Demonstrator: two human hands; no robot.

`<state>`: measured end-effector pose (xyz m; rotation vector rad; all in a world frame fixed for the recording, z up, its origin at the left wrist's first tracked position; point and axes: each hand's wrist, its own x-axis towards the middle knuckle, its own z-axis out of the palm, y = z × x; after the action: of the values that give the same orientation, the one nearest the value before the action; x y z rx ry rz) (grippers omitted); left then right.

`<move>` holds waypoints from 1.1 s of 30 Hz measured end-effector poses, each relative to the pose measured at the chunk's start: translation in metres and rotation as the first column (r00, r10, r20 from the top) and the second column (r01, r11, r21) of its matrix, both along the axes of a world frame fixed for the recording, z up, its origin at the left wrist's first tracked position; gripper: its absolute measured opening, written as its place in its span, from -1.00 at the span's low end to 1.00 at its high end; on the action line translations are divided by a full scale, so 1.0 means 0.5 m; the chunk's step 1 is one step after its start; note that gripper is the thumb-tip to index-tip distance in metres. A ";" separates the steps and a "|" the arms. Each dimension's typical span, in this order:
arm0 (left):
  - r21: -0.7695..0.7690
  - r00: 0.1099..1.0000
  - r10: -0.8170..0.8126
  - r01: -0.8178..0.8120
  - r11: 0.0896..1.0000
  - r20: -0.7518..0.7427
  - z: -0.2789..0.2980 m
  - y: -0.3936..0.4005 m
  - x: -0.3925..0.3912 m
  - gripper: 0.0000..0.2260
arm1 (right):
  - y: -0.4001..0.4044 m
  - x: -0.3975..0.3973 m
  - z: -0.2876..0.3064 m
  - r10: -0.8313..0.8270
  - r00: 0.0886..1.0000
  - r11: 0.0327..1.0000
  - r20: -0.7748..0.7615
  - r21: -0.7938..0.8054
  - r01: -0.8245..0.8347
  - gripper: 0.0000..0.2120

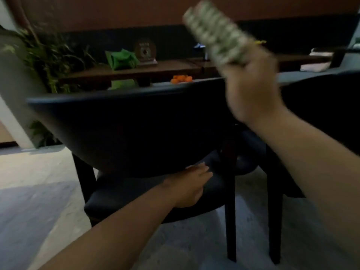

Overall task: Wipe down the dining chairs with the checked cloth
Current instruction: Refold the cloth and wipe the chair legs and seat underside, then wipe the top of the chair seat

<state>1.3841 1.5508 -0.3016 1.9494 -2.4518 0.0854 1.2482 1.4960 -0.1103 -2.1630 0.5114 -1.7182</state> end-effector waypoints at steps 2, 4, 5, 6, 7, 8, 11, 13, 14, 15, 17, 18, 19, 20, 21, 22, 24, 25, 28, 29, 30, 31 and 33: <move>-0.105 0.998 -0.058 0.060 0.993 0.024 0.062 0.058 -0.017 -0.55 | 0.016 0.053 -0.003 -0.205 0.930 0.978 -0.306 -0.104 0.181 -0.65; -0.247 0.983 -0.163 0.178 0.953 0.080 0.131 0.125 -0.017 -0.62 | 0.034 0.062 -0.012 -0.298 0.879 0.954 -0.373 -0.157 0.257 -0.57; -0.312 0.973 -0.215 0.231 0.922 0.085 0.172 0.161 -0.012 -0.66 | 0.045 0.056 -0.010 -0.275 0.883 0.961 -0.381 -0.146 0.236 -0.57; -0.357 0.967 -0.244 0.254 0.899 0.071 0.217 0.192 -0.001 -0.70 | 0.047 0.052 -0.004 -0.246 0.879 0.969 -0.408 -0.120 0.216 -0.59; -0.413 0.968 -0.243 0.249 0.876 0.067 0.262 0.218 0.013 -0.73 | 0.048 0.046 0.012 -0.229 0.859 0.973 -0.457 -0.093 0.210 -0.60; -0.474 0.972 -0.227 0.225 0.851 0.053 0.306 0.239 0.032 -0.74 | 0.046 0.044 0.032 -0.204 0.819 0.976 -0.537 -0.046 0.212 -0.61; -0.624 0.975 -0.170 0.045 0.780 -0.142 0.423 0.265 0.089 -0.75 | 0.049 0.069 0.094 -0.038 0.633 0.978 -0.773 0.101 0.182 -0.67; -0.646 0.955 -0.135 -0.071 0.760 -0.264 0.479 0.248 0.125 -0.78 | 0.047 0.114 0.137 0.034 0.595 0.970 -0.803 0.169 0.173 -0.71; -0.652 0.962 -0.097 -0.097 0.752 -0.255 0.499 0.228 0.148 -0.80 | 0.040 0.145 0.155 0.045 0.613 0.964 -0.789 0.195 0.180 -0.74; -0.642 0.975 -0.036 -0.117 0.758 -0.220 0.516 0.201 0.173 -0.80 | 0.033 0.179 0.171 0.044 0.643 0.960 -0.765 0.210 0.185 -0.75; -0.561 0.981 0.175 -0.190 0.806 -0.081 0.535 0.139 0.235 -0.77 | 0.012 0.247 0.194 -0.039 0.644 0.965 -0.764 0.139 0.224 -0.75; -0.496 0.956 0.293 -0.260 0.828 -0.011 0.534 0.108 0.268 -0.76 | -0.004 0.277 0.197 -0.065 0.634 0.957 -0.770 0.132 0.258 -0.74; -0.415 0.919 0.394 -0.351 0.840 0.021 0.527 0.080 0.304 -0.76 | -0.021 0.306 0.197 -0.074 0.637 0.950 -0.767 0.141 0.280 -0.74; -0.303 0.886 0.464 -0.442 0.844 0.001 0.514 0.059 0.334 -0.76 | -0.038 0.331 0.188 -0.069 0.634 0.943 -0.770 0.156 0.293 -0.76; -0.168 0.859 0.509 -0.510 0.843 -0.055 0.499 0.047 0.359 -0.74 | -0.056 0.351 0.172 -0.044 0.622 0.941 -0.781 0.176 0.288 -0.77; -0.041 0.837 0.534 -0.542 0.840 -0.118 0.486 0.043 0.378 -0.69 | -0.074 0.364 0.156 -0.001 0.613 0.933 -0.790 0.220 0.285 -0.76; 0.129 0.798 0.558 -0.544 0.829 -0.227 0.464 0.040 0.399 -0.52 | -0.111 0.366 0.122 0.051 0.636 0.905 -0.770 0.305 0.296 -0.72; 0.169 0.782 0.566 -0.541 0.824 -0.260 0.455 0.044 0.405 -0.46 | -0.126 0.365 0.111 0.077 0.670 0.885 -0.738 0.359 0.294 -0.73; 0.283 0.771 0.565 -0.495 0.822 -0.293 0.437 0.041 0.387 -0.32 | -0.132 0.367 0.093 0.241 0.683 0.798 -0.690 0.541 0.265 -0.75; 0.323 0.764 0.559 -0.466 0.824 -0.322 0.432 0.034 0.376 -0.28 | -0.126 0.371 0.087 0.320 0.663 0.769 -0.676 0.595 0.235 -0.76; 0.345 0.753 0.548 -0.437 0.831 -0.365 0.430 0.026 0.372 -0.27 | -0.117 0.379 0.081 0.395 0.644 0.741 -0.656 0.641 0.199 -0.77; 0.358 0.732 0.541 -0.416 0.836 -0.414 0.429 0.019 0.371 -0.26 | -0.108 0.386 0.077 0.459 0.636 0.706 -0.621 0.689 0.163 -0.79; 0.394 0.665 0.557 -0.399 0.828 -0.497 0.431 0.014 0.376 -0.22 | -0.101 0.395 0.066 0.587 0.638 0.575 -0.498 0.811 0.104 -0.79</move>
<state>1.5723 1.5577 -0.0860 2.2216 -1.5543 -0.7633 1.4459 1.4457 -0.0773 -1.9442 0.8653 -0.1803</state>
